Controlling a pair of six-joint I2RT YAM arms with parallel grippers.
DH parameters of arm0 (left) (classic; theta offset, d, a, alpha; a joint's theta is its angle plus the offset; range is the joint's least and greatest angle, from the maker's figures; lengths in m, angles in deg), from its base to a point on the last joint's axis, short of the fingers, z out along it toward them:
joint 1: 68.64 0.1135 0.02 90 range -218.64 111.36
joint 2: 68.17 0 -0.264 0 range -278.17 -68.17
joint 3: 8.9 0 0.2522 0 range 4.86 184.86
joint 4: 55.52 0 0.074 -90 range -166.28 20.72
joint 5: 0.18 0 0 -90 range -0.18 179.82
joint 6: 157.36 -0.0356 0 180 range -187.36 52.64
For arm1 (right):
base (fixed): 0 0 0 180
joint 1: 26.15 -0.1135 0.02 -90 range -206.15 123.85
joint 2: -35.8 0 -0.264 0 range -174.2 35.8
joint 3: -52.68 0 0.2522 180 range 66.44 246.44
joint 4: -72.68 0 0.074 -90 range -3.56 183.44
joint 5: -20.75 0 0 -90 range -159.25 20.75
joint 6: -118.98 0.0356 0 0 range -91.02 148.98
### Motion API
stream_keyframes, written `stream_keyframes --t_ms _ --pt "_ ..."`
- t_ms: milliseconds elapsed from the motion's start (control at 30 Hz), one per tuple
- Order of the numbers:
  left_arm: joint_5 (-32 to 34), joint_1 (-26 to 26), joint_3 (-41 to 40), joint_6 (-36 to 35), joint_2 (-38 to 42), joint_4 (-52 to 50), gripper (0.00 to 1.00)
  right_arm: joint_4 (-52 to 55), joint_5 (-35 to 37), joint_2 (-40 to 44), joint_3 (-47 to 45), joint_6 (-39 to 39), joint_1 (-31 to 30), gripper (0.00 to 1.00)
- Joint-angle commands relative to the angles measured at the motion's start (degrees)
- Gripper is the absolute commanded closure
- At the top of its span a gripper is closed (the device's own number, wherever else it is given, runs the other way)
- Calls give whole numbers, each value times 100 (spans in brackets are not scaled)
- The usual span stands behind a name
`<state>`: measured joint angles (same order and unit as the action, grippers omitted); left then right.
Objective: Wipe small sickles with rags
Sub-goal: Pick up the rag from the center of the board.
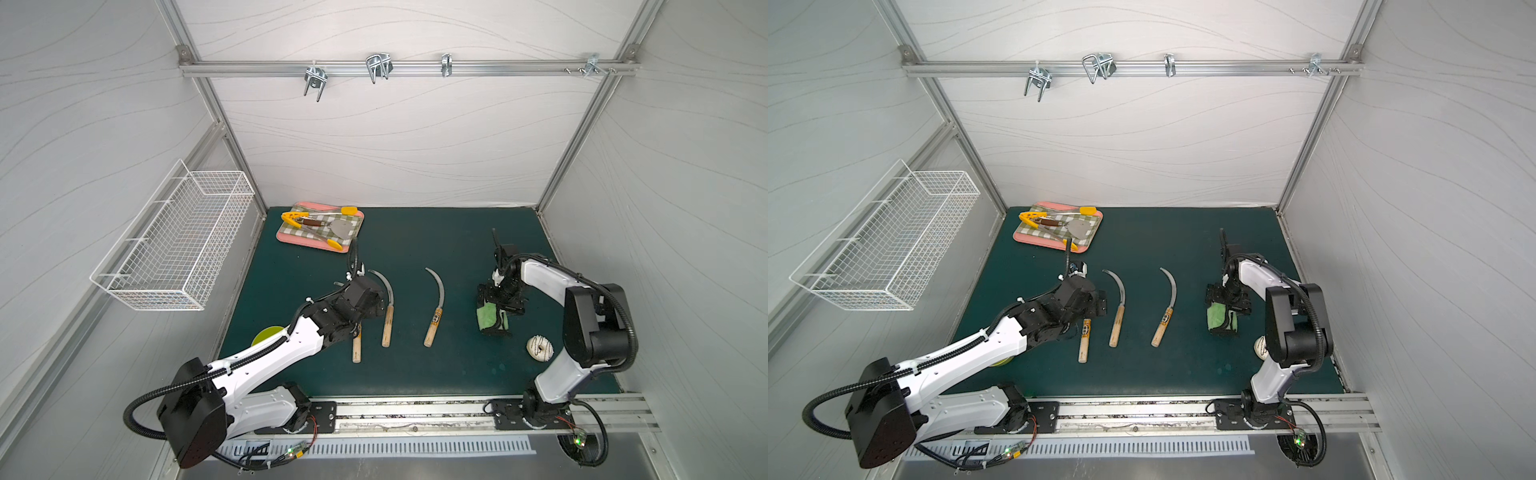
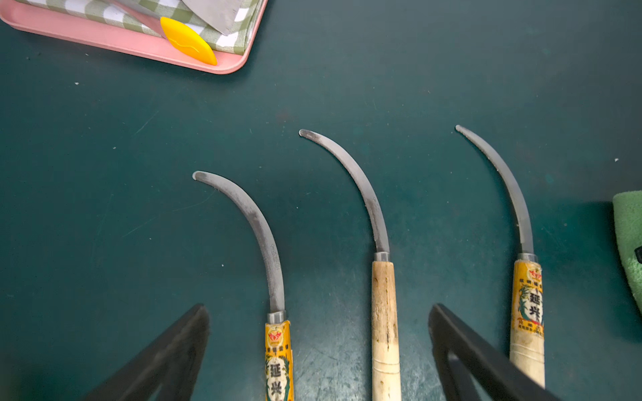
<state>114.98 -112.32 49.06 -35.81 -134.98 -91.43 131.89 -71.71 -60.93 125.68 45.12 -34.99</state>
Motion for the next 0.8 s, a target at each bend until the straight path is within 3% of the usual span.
stream_keyframes --t_ms 0,167,400,567,767 --pt "236 -72 316 167 -80 11 0 -63 -165 -157 -27 -87 94 6" --pt "263 -141 358 192 -232 -23 0 -106 -179 -296 -18 -128 140 15" --pt "186 -258 371 410 -435 -149 0 -21 -278 -225 68 -130 155 54" --pt "52 -508 494 424 -698 -390 0 90 -474 -40 136 -173 155 73" --pt "-220 -1056 828 413 -1182 -567 0 278 -667 318 191 -211 160 81"
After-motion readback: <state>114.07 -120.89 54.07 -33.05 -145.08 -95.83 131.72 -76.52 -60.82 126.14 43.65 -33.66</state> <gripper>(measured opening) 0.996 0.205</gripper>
